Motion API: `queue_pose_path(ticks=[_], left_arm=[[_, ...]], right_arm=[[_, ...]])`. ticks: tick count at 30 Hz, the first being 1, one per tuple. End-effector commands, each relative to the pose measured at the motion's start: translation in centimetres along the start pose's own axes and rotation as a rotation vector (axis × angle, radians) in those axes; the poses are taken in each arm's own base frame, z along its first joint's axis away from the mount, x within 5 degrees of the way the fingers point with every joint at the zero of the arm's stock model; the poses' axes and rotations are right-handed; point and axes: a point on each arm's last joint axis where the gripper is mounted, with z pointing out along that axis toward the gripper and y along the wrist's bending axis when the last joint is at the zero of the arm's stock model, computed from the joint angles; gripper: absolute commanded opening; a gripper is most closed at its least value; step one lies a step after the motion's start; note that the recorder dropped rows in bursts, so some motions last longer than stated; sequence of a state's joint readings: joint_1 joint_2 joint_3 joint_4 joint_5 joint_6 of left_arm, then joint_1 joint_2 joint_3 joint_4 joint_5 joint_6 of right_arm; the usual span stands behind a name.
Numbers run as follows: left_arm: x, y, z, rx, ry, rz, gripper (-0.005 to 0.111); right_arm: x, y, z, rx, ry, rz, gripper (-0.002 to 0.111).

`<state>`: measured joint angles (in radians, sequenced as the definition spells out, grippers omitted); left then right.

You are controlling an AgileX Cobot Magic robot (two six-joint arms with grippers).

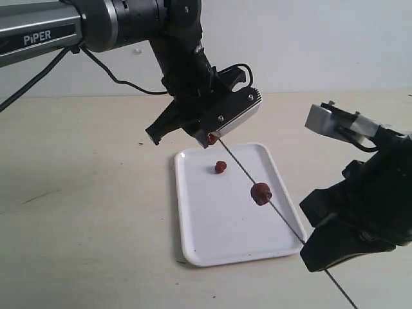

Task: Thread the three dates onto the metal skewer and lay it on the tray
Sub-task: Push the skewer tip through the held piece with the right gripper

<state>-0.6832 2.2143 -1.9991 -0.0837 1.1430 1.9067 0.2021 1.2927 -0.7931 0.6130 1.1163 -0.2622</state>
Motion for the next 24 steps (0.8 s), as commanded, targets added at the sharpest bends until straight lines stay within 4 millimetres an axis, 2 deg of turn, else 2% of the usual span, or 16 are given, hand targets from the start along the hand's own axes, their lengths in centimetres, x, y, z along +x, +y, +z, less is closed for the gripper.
queue_pose_path(ticks=[1, 12, 24], left_arm=[[-0.2, 0.2, -0.7, -0.025, 0.004, -0.006, 0.031], [-0.1, 0.3, -0.7, -0.029, 0.005, -0.006, 0.031], [-0.2, 0.3, -0.7, -0.032, 0.006, -0.004, 0.031]], right_arm=[[0.1, -0.1, 0.4, -0.010, 0.024, 0.014, 0.000], [-0.2, -0.1, 0.4, -0.010, 0.001, 0.019, 0.000], [-1.1, -0.4, 1.7, -0.057, 0.024, 0.074, 0.000]])
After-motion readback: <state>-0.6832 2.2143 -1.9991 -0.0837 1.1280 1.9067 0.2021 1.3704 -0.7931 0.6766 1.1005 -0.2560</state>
